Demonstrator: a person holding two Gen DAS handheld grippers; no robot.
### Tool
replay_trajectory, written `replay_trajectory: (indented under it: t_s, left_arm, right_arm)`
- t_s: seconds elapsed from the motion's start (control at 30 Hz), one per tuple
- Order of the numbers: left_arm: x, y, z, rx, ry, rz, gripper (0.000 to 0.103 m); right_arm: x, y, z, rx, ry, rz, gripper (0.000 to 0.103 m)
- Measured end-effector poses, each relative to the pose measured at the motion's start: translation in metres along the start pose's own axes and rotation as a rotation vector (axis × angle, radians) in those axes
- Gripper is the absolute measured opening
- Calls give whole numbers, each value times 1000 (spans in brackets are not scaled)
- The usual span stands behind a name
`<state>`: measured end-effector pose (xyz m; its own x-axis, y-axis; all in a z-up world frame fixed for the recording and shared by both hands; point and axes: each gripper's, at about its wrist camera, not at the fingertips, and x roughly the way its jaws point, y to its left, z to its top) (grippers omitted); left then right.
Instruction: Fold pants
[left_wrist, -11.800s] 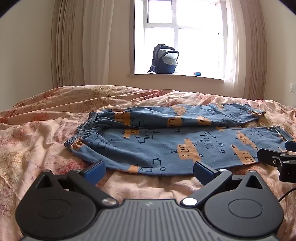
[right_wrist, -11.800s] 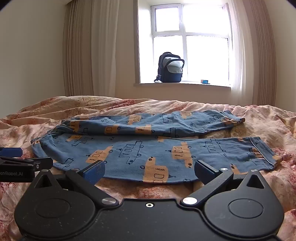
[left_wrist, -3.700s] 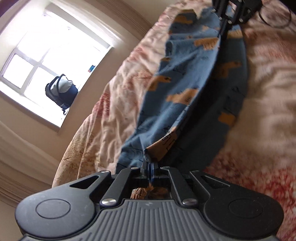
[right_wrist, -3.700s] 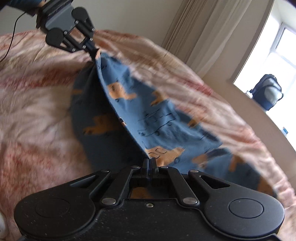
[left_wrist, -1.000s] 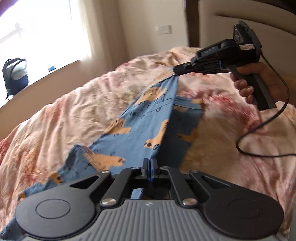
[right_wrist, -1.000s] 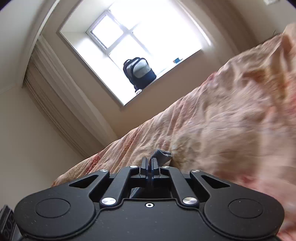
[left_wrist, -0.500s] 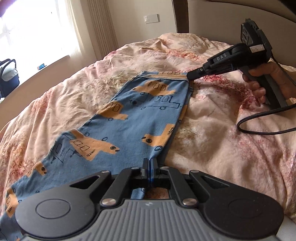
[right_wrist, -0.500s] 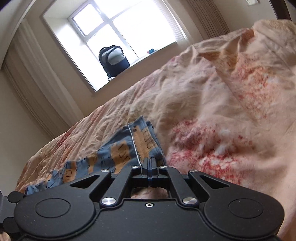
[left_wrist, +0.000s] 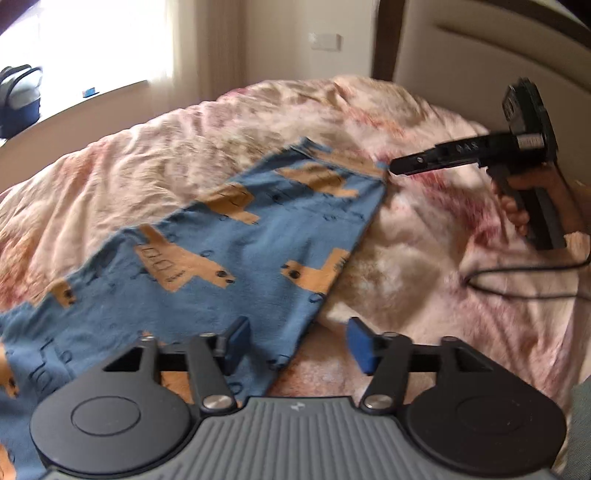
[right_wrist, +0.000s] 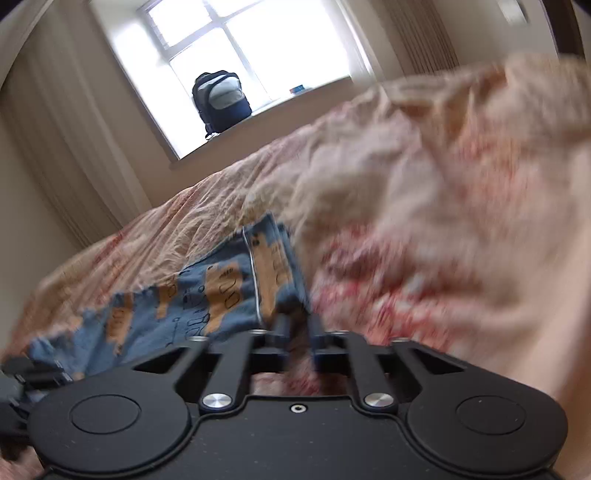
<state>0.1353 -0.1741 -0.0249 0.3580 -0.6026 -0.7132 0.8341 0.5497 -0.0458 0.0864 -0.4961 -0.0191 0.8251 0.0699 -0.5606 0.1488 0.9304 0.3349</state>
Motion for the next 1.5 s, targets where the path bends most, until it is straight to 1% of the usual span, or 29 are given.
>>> replay_trajectory:
  t_s: [0.03, 0.1, 0.13, 0.2, 0.27, 0.3, 0.33, 0.37, 0.43, 0.5, 0.53, 0.57, 0.63, 0.73, 0.83, 0.93, 0.97, 1.0, 1.03, 1.07, 1.1, 1.2, 1.27, 1.33, 1.37, 1.4, 1.43, 1.47, 1.5]
  left_arm:
    - [-5, 5, 1, -32, -19, 9, 70]
    - [-14, 19, 1, -118, -58, 39, 78]
    - [-18, 28, 0, -173, -79, 57, 79]
    - [-23, 45, -4, -265, -83, 108, 79]
    - [-21, 61, -13, -331, -32, 189, 79]
    - [-18, 68, -20, -351, 12, 228, 79]
    - [-17, 74, -26, -358, 43, 251, 79]
    - [-20, 77, -33, -357, 35, 244, 79]
    - [-32, 82, -36, -351, 26, 219, 79]
    - [-49, 88, -35, -330, 6, 220, 85]
    - [-57, 93, -35, -322, -17, 235, 86]
    - [-65, 101, -32, -320, -38, 255, 88]
    - [-76, 123, -25, -348, -56, 296, 89]
    - [-76, 165, -7, -400, -54, 361, 90]
    - [-56, 218, 4, -474, 47, 338, 90]
    - [-36, 250, 3, -529, 131, 260, 79]
    - [-32, 255, 3, -527, 140, 250, 71]
    - [-29, 257, 4, -513, 142, 243, 52]
    - [-27, 256, 4, -492, 141, 221, 36]
    - [-26, 256, 4, -471, 142, 208, 17]
    - [-25, 253, 4, -439, 144, 228, 10]
    - [-34, 235, 6, -336, 80, 309, 8]
    - [-32, 224, 3, -276, 51, 384, 8]
    - [-22, 221, -2, -259, 63, 403, 8]
    - [-19, 222, -5, -270, 58, 404, 12]
    - [-20, 224, -6, -292, 40, 405, 19]
    - [-26, 225, -7, -324, 17, 407, 27]
    - [-32, 225, -8, -357, -2, 411, 50]
    - [-44, 225, -11, -386, -35, 417, 66]
  right_arm:
    - [0, 3, 6, -40, -7, -3, 63]
    - [7, 9, 20, -94, 3, 3, 69]
    - [16, 11, 28, -121, 20, 1, 71]
    - [36, 12, 36, -146, 40, -9, 71]
    - [59, 3, 42, -103, 101, 7, 69]
    - [68, -1, 41, -83, 128, 11, 57]
    - [73, -2, 41, -96, 142, 4, 49]
    - [74, 1, 39, -150, 142, -28, 46]
    - [71, 7, 37, -213, 136, -61, 47]
    - [63, 15, 38, -250, 114, -115, 59]
    - [58, 23, 40, -295, 92, -129, 60]
    - [55, 34, 42, -356, 69, -114, 60]
    - [56, 62, 49, -456, 50, -39, 72]
    - [81, 105, 59, -532, 102, 172, 80]
    - [125, 149, 60, -597, 194, 308, 82]
    - [158, 179, 58, -660, 265, 366, 76]
    - [166, 187, 57, -683, 277, 381, 74]
    - [171, 193, 56, -708, 284, 386, 70]
    - [175, 198, 54, -727, 293, 382, 59]
    - [179, 201, 52, -748, 307, 378, 50]
    - [183, 203, 50, -769, 318, 364, 31]
    - [182, 200, 46, -790, 284, 335, 12]
    - [180, 194, 47, -761, 261, 301, 12]
    - [184, 188, 41, -763, 261, 264, 14]
    - [185, 186, 38, -770, 253, 247, 18]
    - [185, 185, 39, -760, 242, 231, 26]
    - [183, 185, 41, -741, 231, 214, 29]
    - [178, 188, 43, -736, 212, 206, 32]
    - [173, 192, 42, -753, 189, 210, 34]
